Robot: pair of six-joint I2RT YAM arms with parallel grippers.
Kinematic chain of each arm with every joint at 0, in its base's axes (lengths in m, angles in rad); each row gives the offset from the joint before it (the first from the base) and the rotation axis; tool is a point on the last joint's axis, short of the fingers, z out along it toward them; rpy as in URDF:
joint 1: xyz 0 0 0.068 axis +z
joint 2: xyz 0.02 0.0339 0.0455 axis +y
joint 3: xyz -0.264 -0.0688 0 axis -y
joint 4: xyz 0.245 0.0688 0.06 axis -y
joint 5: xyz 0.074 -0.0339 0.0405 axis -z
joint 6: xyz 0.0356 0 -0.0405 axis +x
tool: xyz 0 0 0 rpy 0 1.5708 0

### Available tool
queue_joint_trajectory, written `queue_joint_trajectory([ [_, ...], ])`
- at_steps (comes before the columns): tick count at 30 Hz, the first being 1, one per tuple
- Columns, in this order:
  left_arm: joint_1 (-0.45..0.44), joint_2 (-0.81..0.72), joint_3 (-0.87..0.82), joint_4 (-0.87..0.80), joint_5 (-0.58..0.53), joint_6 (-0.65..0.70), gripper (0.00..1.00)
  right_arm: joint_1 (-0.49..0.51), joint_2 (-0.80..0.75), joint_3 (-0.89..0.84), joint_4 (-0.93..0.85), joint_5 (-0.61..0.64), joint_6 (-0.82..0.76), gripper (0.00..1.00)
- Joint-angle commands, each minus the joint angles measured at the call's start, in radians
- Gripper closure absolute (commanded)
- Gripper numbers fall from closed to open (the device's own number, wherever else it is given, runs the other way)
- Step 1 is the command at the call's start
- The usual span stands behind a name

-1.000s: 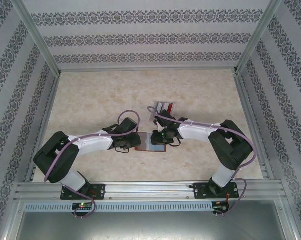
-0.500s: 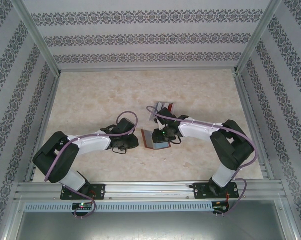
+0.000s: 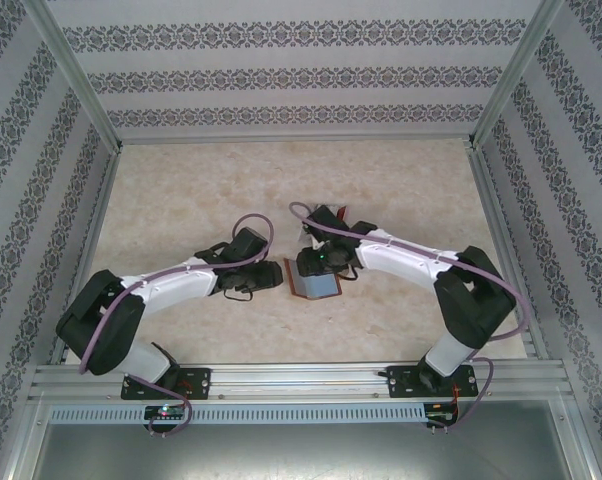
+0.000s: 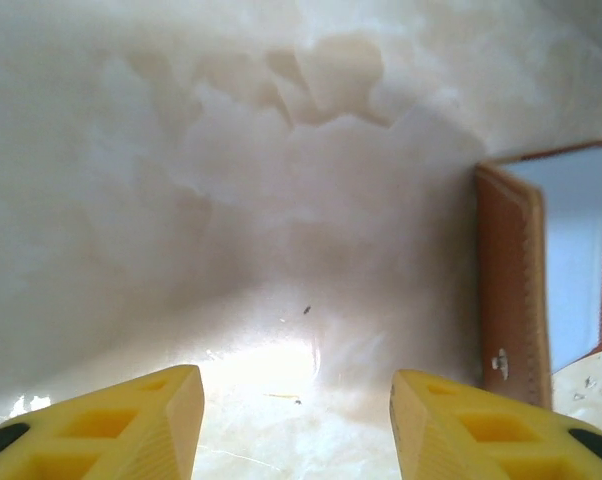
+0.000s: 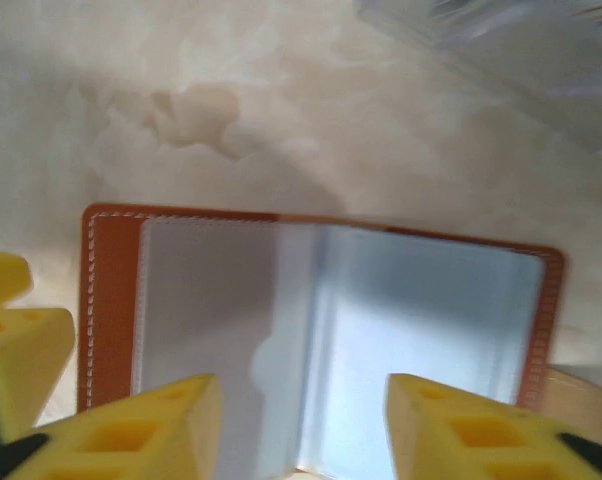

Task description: Put the credit cards into the card holder

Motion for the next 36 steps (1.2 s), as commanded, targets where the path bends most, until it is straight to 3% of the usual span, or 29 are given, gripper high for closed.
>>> queue_joint_trajectory([
  [1, 0.049, -0.049, 0.015, -0.081, -0.031, 0.026, 0.46, 0.052, 0.062, 0.025, -0.061, 0.057, 0.021, 0.41],
  [4, 0.077, -0.082, 0.006, -0.091, -0.036, 0.034, 0.46, 0.081, 0.102, 0.043, -0.087, 0.129, 0.008, 0.36],
  [7, 0.094, -0.108, 0.017, -0.118, -0.035, 0.048, 0.45, 0.089, 0.103, 0.045, -0.073, 0.12, -0.002, 0.35],
  [12, 0.096, -0.119, 0.012, -0.094, -0.024, 0.06, 0.41, 0.072, 0.004, 0.043, -0.082, 0.166, -0.041, 0.32],
  [18, 0.095, -0.109, 0.01, -0.022, 0.04, 0.061, 0.35, -0.016, -0.147, 0.013, -0.056, 0.256, -0.096, 0.22],
  [20, 0.09, -0.099, 0.027, -0.021, 0.049, 0.064, 0.34, -0.053, -0.183, 0.007, -0.036, 0.287, -0.096, 0.16],
  [22, 0.078, -0.089, 0.041, -0.018, 0.043, 0.072, 0.32, -0.091, -0.2, 0.004, -0.011, 0.326, -0.075, 0.02],
  [27, 0.044, -0.008, 0.106, -0.027, 0.042, 0.089, 0.26, -0.189, -0.14, 0.072, -0.049, 0.31, -0.046, 0.02],
  [31, 0.03, 0.047, 0.127, -0.02, 0.051, 0.085, 0.24, -0.291, -0.089, 0.079, 0.014, 0.094, 0.01, 0.02],
  [36, 0.03, 0.032, 0.098, -0.006, 0.062, 0.077, 0.23, -0.351, 0.0, 0.107, 0.059, 0.079, 0.047, 0.16],
])
